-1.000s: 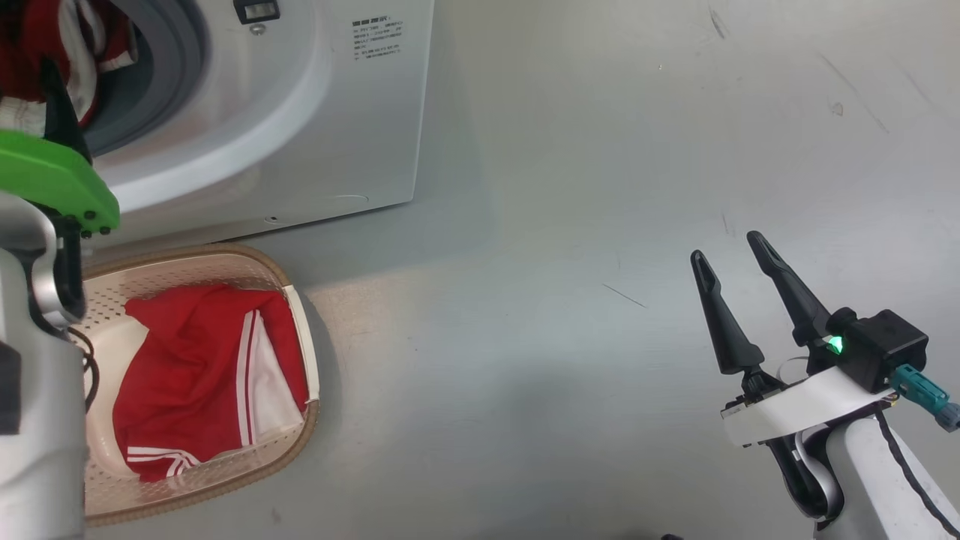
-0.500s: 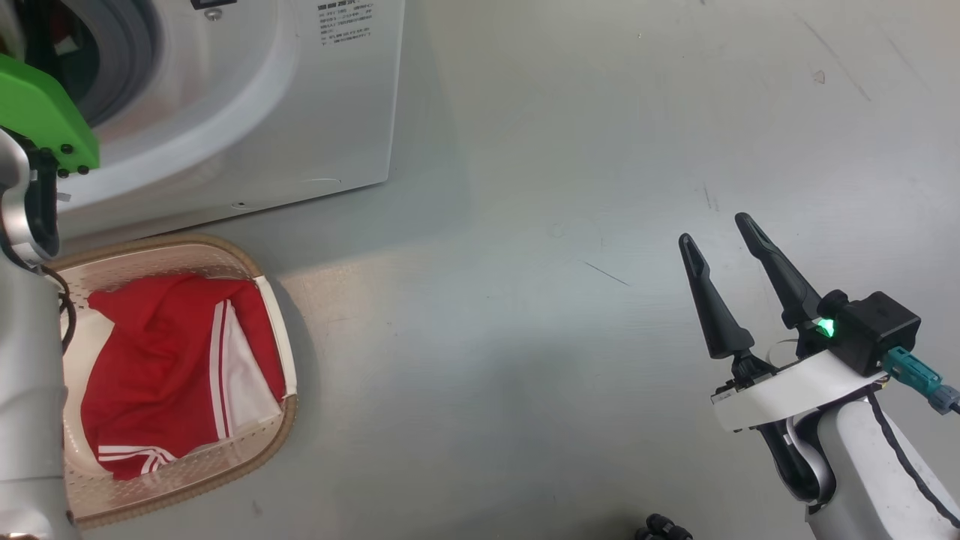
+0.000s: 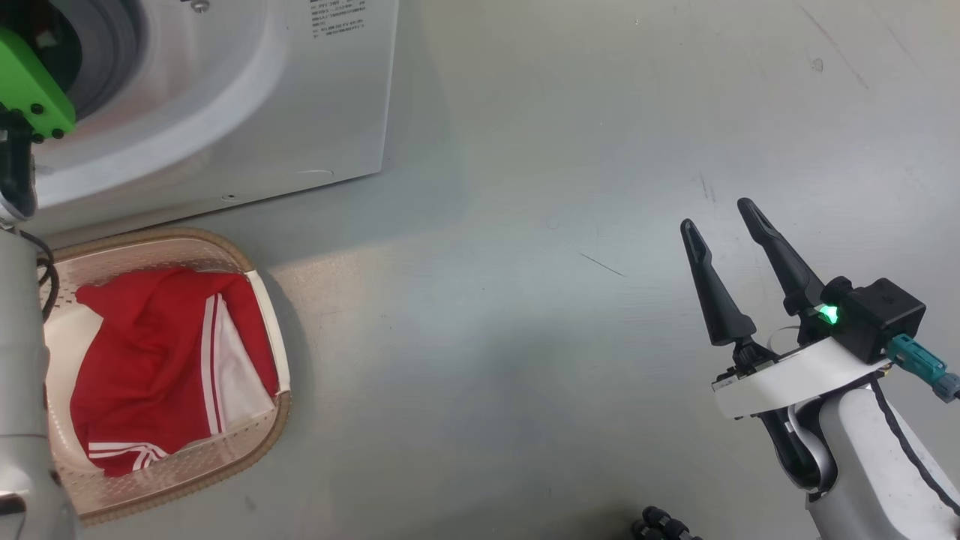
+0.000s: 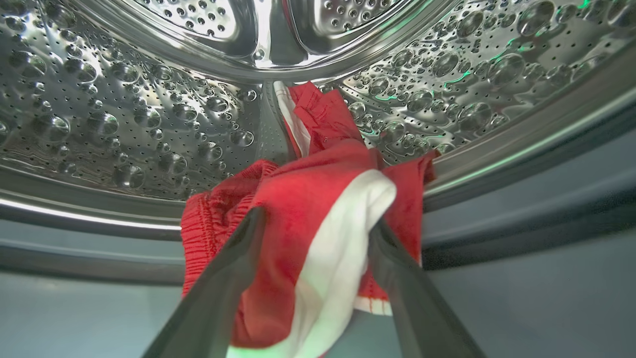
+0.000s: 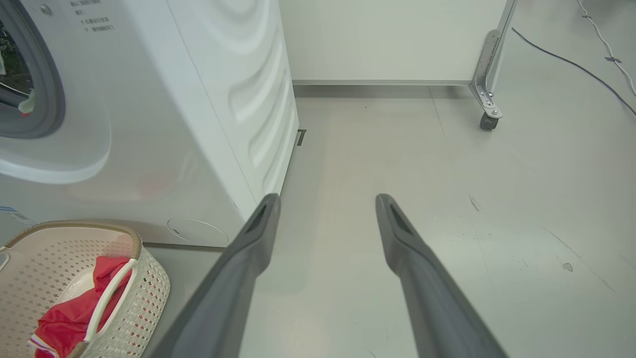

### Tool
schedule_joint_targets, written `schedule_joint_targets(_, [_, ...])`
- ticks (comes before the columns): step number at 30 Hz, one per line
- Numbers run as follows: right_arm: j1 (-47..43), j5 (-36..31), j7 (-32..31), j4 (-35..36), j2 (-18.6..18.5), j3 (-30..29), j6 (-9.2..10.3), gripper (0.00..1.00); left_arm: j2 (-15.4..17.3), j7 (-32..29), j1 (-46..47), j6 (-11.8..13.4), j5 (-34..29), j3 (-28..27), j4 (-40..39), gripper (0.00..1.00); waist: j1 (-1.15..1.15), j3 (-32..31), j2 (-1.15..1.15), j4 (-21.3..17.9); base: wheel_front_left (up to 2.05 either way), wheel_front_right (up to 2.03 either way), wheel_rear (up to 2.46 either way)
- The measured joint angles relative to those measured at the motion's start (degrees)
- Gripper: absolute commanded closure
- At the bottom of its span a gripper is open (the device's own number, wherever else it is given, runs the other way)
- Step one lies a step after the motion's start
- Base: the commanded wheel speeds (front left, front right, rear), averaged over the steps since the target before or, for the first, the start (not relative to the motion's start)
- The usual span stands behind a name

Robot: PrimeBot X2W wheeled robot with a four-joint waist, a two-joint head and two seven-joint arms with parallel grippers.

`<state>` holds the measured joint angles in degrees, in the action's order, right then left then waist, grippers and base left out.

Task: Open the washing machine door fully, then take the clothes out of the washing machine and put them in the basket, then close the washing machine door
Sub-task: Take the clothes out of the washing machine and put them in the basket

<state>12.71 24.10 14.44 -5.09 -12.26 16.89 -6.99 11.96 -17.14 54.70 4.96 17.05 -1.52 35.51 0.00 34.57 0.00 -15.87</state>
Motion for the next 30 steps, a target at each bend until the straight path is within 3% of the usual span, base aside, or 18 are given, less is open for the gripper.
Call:
schedule_joint_targets(8, [0.3, 0.1, 0.0, 0.0, 0.0, 0.0, 0.00, 0.00, 0.2, -0.5, 2.4, 0.5, 0.0, -1.5, 3.4, 0.00, 0.00, 0.6, 0.00, -0.4, 0.00, 0.00, 0.00])
schedule_joint_targets(9, [0.4, 0.1, 0.0, 0.0, 0.0, 0.0, 0.00, 0.00, 0.2, -0.4, 2.8, 0.5, 0.1, -1.8, 4.1, 0.07, 0.00, 0.8, 0.00, -0.4, 0.00, 0.00, 0.00])
schedule_joint_targets(10, [0.6, 0.1, 0.0, 0.0, 0.0, 0.0, 0.00, 0.00, 0.2, -0.4, 3.1, 0.6, 0.1, -1.9, 4.8, 1.00, 0.00, 0.9, 0.00, -0.5, 0.00, 0.00, 0.00])
schedule_joint_targets(19, [1.0, 0.1, 0.0, -0.1, 0.0, -0.2, 0.00, 0.00, 0.2, 2.2, 4.0, 0.8, 0.0, -1.7, 6.7, 1.00, 0.00, 0.8, 0.00, -0.3, 0.00, 0.00, 0.00])
schedule_joint_targets(30, [1.3, 0.1, 0.0, -1.1, 0.2, -1.0, 0.00, 0.00, 0.1, 9.9, 3.2, -0.3, -0.6, -0.4, 9.8, 1.00, 0.00, -2.3, 0.00, 0.8, 0.00, 0.00, 0.00])
